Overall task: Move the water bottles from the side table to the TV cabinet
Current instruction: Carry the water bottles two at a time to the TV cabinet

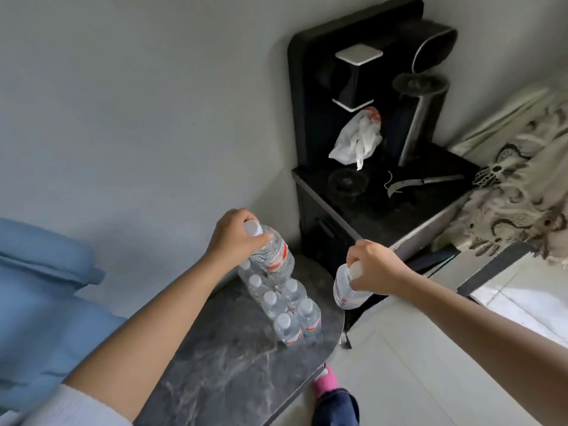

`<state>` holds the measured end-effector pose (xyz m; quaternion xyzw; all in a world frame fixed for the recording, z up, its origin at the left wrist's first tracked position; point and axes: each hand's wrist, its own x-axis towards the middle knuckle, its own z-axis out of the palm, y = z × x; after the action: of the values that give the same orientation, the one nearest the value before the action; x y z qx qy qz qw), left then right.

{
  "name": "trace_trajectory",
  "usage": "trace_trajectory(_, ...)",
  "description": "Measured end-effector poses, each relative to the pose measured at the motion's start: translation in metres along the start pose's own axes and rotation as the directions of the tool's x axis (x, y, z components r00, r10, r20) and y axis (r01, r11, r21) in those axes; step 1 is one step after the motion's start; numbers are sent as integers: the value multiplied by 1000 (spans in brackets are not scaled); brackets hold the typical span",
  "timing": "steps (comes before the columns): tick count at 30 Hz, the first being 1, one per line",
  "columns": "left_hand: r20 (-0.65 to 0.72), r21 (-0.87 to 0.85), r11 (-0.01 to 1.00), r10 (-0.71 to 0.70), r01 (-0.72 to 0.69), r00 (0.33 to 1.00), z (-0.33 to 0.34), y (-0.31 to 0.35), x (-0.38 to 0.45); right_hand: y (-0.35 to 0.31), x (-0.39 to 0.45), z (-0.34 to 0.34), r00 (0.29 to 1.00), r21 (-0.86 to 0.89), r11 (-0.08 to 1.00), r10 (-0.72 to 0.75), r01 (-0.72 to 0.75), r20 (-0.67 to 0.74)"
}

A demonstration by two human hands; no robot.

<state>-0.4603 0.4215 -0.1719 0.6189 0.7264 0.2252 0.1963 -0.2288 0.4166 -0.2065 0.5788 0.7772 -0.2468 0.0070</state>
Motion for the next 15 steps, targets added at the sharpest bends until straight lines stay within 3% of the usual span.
trace_trajectory(9, 228, 36, 999, -26, 18, 973, 67, -24, 111, 2, 103, 24, 978, -131, 991, 43, -17, 203)
trace_trajectory(15, 329, 101, 992, -105, 75, 939, 115, -58, 160, 2, 153, 49, 954, -124, 992, 44, -7, 296)
